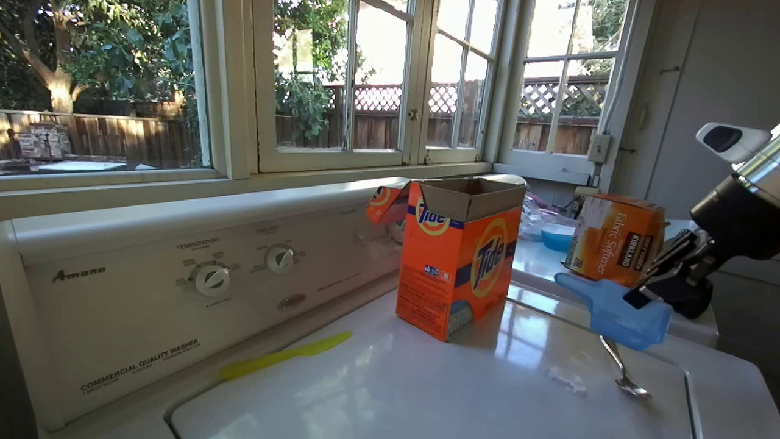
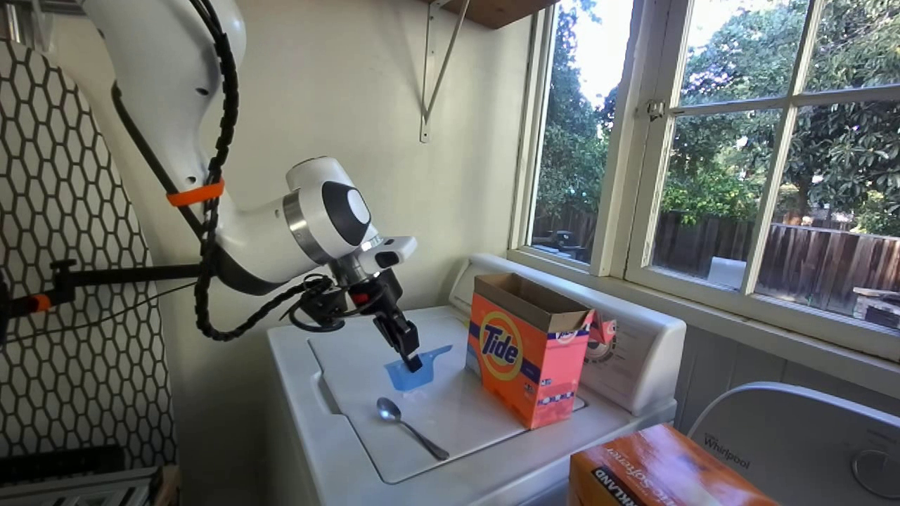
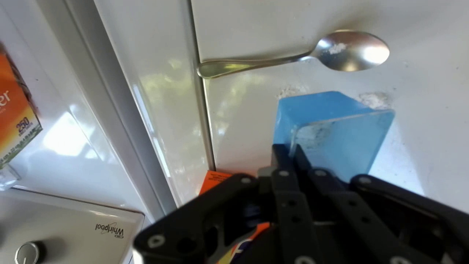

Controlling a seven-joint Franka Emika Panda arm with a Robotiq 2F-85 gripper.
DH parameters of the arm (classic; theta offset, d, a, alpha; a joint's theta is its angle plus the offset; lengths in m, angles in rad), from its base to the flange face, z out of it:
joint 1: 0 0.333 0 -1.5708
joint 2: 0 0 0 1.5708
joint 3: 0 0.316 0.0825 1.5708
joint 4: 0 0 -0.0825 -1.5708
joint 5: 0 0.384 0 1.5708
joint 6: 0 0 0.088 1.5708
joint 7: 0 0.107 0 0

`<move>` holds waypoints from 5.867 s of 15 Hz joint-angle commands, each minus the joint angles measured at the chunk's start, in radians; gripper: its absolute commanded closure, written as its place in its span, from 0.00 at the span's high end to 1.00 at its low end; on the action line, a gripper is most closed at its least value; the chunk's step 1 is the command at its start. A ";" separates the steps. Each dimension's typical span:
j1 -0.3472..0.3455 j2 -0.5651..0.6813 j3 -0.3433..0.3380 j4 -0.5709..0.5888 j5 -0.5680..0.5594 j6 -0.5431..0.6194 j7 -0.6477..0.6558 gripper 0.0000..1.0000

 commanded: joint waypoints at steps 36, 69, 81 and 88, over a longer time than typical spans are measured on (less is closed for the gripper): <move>-0.016 0.021 0.270 0.058 -0.214 -0.451 0.203 0.01; 0.077 0.255 0.319 0.188 -0.340 -0.734 0.297 0.01; 0.087 0.264 0.323 0.196 -0.322 -0.759 0.268 0.04; 0.093 0.265 0.327 0.194 -0.314 -0.788 0.287 0.01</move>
